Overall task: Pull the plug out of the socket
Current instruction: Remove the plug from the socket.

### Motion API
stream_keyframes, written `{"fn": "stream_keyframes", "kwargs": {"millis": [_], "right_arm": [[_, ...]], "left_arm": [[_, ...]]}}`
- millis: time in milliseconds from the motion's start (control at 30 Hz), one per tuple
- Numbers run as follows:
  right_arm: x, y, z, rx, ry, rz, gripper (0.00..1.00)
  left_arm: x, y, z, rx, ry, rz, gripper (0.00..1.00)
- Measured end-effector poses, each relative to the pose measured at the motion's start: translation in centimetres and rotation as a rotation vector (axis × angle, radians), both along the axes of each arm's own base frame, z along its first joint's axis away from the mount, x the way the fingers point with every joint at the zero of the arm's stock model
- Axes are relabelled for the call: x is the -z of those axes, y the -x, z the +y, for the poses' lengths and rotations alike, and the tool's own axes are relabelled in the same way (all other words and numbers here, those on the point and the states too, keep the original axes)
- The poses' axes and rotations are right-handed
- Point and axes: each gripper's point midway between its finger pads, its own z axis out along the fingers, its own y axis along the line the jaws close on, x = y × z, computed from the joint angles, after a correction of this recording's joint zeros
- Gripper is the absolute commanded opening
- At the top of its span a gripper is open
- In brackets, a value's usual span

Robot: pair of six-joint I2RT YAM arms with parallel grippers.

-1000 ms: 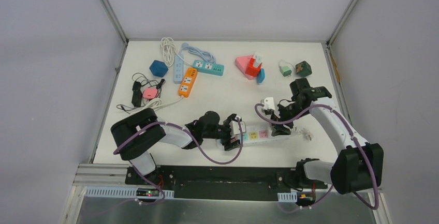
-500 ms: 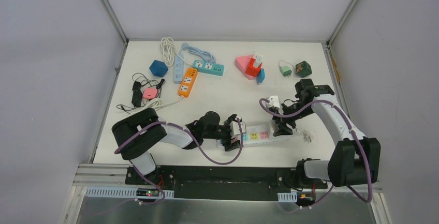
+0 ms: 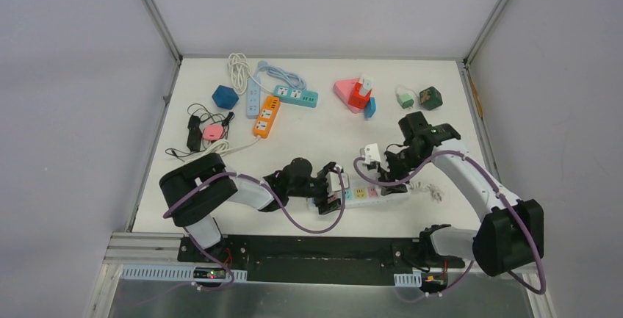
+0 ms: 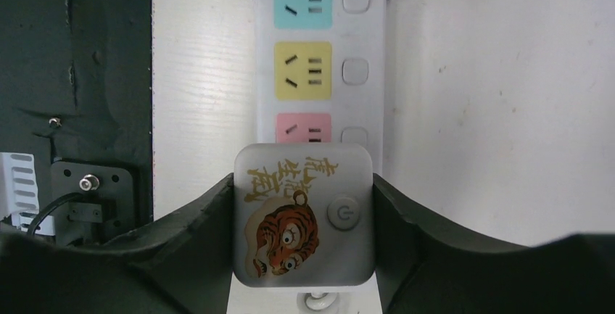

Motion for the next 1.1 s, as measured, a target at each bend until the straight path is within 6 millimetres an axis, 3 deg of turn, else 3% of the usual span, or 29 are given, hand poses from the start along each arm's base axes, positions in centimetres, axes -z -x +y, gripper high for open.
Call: {"fn": "stream_keyframes", "kwargs": {"millis": [200,467,667,800,1100], "right_arm": [[-0.5,1.6,2.8,-0.060,-0.029,0.040,0.00],[-1.3,0.2,1.2,0.076,-0.064,0.069,0.00],[-3.3,-1.9,-0.8,0.268,-0.147,0.075,0.00],[-4.0,-4.2,-2.3,0.457,-0.196,0.096,0.00],[-5.7,-10.9,-7.1,0.863,-0.305,0.041,0.00]], "left_arm": [[0.4,-0.2,-0.2,-0.011,-0.012,0.020,0.00],[0.4,-0.3,-0.2,-0.021,-0.012,0.022,0.00],[0.3,-0.5,-0.2,-0.034,-0.011,0.036,0.69],[0.3,-0.7,-0.2,-0.058,-0.006,0.053,0.98],[0.8,-1.0,0.4,-0.116,-0.023,0.089,0.99]]}}
